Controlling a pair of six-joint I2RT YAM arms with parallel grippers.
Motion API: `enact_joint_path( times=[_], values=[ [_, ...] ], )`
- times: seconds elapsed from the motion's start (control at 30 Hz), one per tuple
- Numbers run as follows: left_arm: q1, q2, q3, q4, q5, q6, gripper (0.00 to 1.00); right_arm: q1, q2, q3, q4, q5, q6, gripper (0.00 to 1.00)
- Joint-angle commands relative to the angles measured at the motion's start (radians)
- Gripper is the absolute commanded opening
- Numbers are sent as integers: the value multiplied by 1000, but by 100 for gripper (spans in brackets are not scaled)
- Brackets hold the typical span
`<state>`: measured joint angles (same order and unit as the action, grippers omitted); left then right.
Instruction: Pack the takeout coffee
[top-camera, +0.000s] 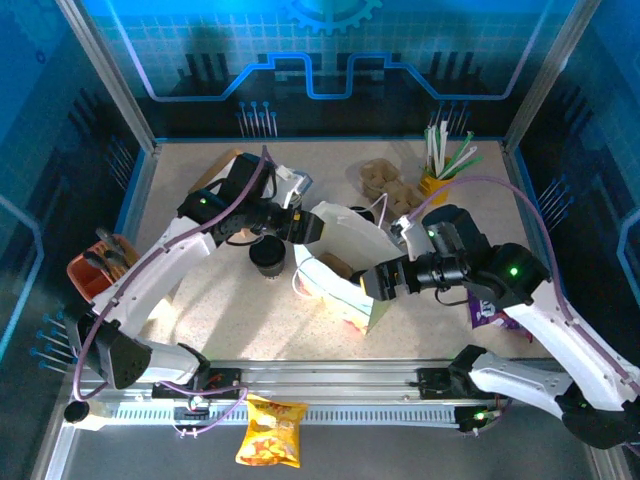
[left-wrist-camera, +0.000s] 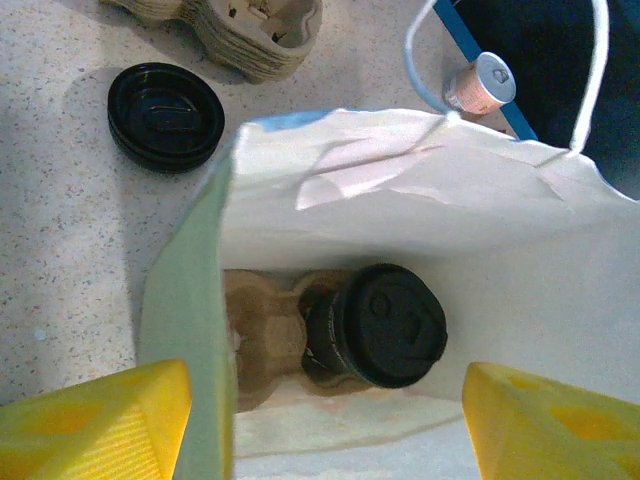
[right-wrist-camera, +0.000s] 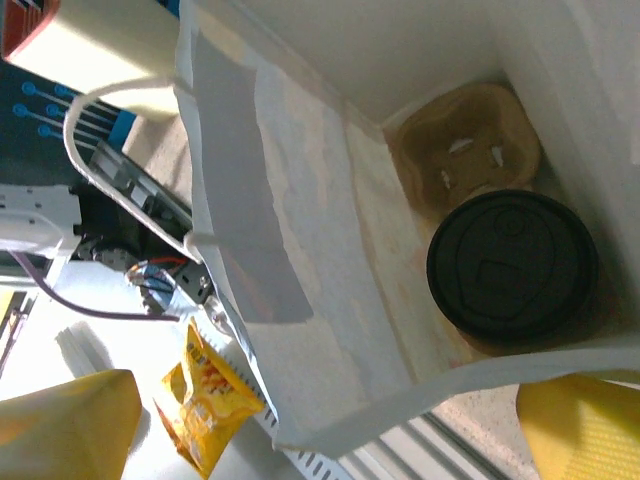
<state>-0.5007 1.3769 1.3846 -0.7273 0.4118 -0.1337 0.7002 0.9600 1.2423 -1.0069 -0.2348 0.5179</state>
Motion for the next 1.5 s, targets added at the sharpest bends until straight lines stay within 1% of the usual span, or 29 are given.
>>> enact_joint_path(
  times=[0.0, 0.2, 0.37, 0.53, 0.83, 1.0, 1.23, 1.47],
  values=[
    [-6, -32, -12, 9, 38, -24, 73, -40, 6, -5, 71, 20, 12, 96],
    [-6, -48, -17, 28, 44, -43, 73, -118, 27, 2, 124, 8, -2, 96],
    [-6, -70, -26, 32, 52, -53, 73, -197, 72, 18, 167, -52, -23, 96],
    [-7, -110, -65, 57, 58, -63, 74, -253, 118, 37, 206, -91, -39, 95],
    [-15, -144, -96, 35, 87, -68, 74, -319, 216, 79, 259, -152, -67, 95],
    [-24, -170, -119, 53, 120, -94, 74, -341, 294, 136, 270, -194, -88, 94],
    [-40, -188, -131, 59, 124, -112, 75, -377, 384, 211, 252, -196, -129, 94],
    [-73, -178, -125, 77, 156, -125, 75, -419, 443, 273, 200, -182, -187, 93]
  ],
)
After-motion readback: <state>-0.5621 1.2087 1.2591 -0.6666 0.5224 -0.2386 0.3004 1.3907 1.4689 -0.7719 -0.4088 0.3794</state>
